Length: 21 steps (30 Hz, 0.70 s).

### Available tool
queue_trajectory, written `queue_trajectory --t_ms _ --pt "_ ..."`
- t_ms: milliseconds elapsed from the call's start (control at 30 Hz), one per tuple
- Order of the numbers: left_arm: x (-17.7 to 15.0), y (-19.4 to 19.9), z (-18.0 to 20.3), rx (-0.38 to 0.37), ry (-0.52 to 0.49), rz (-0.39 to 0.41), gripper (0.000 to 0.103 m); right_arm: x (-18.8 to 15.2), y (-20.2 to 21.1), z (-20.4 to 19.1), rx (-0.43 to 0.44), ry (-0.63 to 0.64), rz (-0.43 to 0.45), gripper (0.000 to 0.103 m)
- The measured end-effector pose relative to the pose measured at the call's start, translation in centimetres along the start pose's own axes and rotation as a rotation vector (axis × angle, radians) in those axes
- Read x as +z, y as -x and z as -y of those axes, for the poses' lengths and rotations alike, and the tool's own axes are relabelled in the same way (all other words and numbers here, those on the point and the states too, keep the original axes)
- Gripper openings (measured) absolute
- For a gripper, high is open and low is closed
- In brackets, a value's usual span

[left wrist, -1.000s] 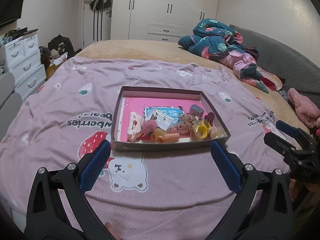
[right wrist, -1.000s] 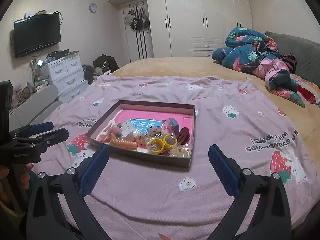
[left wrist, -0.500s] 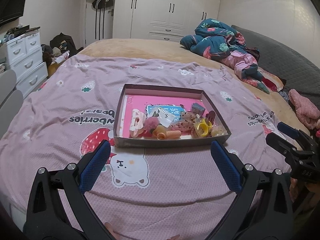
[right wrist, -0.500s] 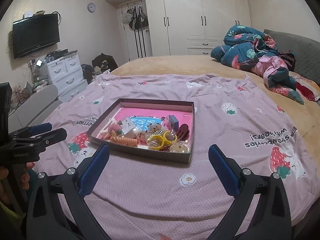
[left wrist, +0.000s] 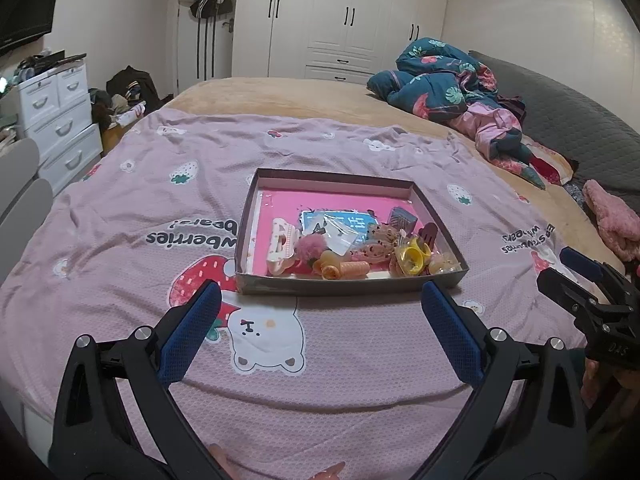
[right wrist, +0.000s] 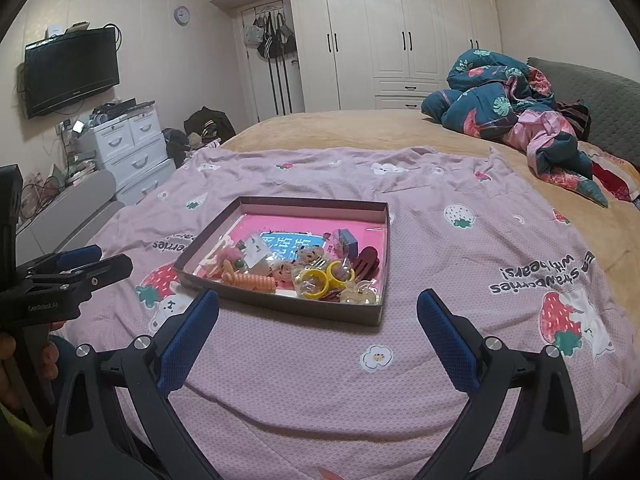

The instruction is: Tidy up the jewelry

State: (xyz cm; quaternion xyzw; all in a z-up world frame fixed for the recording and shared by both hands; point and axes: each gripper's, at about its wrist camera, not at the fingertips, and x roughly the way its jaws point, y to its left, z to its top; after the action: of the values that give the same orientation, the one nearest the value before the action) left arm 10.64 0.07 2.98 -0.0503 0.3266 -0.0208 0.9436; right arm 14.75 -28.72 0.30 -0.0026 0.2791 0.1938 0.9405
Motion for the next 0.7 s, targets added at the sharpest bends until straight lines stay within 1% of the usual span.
queue_trajectory --t_ms 700 --pt "0.06 0.09 -0.11 -0.004 0.0 -0.002 0.094 -0.07 -0.07 -0.07 -0.001 0.0 -0.001 0.099"
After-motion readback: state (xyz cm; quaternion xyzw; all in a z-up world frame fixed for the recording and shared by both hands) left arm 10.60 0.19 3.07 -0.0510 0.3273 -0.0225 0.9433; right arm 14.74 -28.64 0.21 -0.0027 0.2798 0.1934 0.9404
